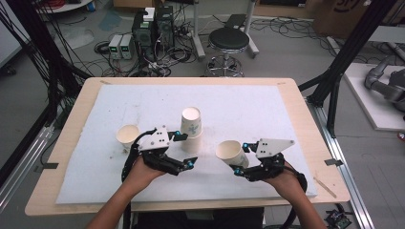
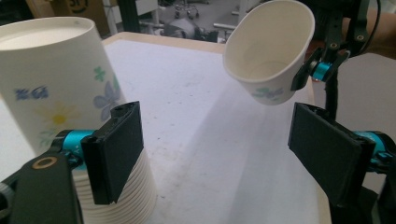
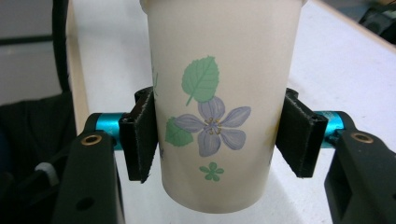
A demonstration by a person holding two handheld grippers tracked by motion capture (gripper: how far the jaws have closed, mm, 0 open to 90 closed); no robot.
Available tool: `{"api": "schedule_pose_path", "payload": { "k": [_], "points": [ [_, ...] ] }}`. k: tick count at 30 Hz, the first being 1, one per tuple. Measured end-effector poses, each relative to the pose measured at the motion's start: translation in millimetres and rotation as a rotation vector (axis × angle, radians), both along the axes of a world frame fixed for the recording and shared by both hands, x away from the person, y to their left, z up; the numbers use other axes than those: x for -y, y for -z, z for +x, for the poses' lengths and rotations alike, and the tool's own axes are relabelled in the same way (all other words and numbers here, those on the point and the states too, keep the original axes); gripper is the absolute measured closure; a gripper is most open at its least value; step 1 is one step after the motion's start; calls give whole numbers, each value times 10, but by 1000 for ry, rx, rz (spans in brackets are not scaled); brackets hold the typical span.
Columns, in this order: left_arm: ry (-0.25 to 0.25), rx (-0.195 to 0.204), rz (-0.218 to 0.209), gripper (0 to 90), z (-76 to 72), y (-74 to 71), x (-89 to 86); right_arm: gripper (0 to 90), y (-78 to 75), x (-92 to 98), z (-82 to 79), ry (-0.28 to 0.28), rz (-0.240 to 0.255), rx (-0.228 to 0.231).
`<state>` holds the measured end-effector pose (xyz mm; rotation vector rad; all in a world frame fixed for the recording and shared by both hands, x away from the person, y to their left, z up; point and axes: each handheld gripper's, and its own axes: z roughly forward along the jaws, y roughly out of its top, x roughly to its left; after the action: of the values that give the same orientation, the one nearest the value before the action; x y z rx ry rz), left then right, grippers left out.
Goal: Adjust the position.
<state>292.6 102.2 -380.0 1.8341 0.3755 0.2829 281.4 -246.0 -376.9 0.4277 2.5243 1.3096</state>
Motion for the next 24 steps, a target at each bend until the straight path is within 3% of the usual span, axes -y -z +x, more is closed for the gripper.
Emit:
{"api": "schedule_pose_path", "payload": {
  "k": [5,10,18,24],
  "points": [
    [-51,11,-34,191,-16,86,-106,375,36,83,-5,40,81,-9],
    [-75,4,-41,191,-26,155,-169,373,68,148,-17,76,126,3],
    [-103,-3,-52,193,-45,262,-245,371,144,260,-18,160,186,33],
    [-119,-11,-63,189,-62,323,-269,364,175,353,-10,256,230,84]
  ]
}}
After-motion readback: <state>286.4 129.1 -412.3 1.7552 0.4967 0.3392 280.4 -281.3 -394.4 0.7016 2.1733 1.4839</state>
